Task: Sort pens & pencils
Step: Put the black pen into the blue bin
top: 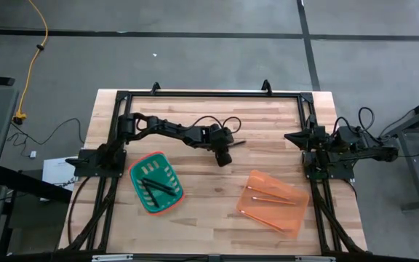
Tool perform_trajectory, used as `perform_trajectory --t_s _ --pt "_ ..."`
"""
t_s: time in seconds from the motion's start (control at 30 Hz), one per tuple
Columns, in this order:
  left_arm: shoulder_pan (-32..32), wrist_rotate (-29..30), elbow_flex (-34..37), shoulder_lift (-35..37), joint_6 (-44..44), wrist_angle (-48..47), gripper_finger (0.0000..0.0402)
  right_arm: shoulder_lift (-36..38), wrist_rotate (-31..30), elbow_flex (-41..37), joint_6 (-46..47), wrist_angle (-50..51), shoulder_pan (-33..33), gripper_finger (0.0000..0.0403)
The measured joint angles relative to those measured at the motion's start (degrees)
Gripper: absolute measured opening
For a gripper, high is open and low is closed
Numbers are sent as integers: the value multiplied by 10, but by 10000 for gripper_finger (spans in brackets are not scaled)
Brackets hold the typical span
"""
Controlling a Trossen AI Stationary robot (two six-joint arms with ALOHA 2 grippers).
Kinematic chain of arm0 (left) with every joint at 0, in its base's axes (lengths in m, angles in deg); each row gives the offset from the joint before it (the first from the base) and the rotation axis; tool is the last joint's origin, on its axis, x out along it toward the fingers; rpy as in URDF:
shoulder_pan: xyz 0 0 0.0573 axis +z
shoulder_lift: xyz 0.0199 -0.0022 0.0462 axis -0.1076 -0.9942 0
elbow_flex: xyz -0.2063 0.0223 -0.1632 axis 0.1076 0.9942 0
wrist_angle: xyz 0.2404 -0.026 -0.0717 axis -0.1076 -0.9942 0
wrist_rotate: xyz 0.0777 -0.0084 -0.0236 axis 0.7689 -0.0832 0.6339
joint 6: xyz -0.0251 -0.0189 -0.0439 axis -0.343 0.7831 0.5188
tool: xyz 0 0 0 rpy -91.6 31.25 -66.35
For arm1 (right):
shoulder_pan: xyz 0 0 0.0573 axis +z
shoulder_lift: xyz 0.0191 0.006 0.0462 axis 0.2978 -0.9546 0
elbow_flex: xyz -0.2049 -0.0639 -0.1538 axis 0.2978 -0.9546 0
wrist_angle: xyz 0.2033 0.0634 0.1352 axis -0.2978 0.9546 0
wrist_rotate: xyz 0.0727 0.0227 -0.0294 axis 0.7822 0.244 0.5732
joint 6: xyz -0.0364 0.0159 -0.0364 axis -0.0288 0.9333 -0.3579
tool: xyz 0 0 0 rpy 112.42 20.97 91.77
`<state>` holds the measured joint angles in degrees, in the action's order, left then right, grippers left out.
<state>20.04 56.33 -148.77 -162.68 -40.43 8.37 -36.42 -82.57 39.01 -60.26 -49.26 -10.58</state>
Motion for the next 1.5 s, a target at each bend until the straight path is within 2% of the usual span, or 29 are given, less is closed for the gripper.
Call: perform_trajectory --t_s 0.07,0.13,0.3,0.4,0.53,0.77,1.0,1.17,1.4,1.5 --pt "0 4 0 1 0 -5 37 0 0 0 0 0 0 0" --pt "0 2 0 2 0 -10 15 0 0 0 0 0 0 0" --pt "0 -3 -7 14 -11 -48 32 0 0 0 0 0 0 0" --pt "0 -3 -15 30 -18 -82 17 0 0 0 0 0 0 0" --pt "0 -5 -22 77 -27 -112 12 0 0 0 0 3 0 0" --pt "-12 -6 -21 163 -28 -222 9 0 0 0 0 4 0 0" --pt "-66 -6 -21 240 -25 -335 13 0 0 0 0 6 0 0" --pt "-114 0 -21 270 -9 -404 11 0 0 0 0 7 0 0" --pt "-171 39 -21 290 4 -467 12 0 0 0 0 7 0 0" --pt "-183 53 -14 293 -2 -459 11 0 0 0 0 7 0 0"
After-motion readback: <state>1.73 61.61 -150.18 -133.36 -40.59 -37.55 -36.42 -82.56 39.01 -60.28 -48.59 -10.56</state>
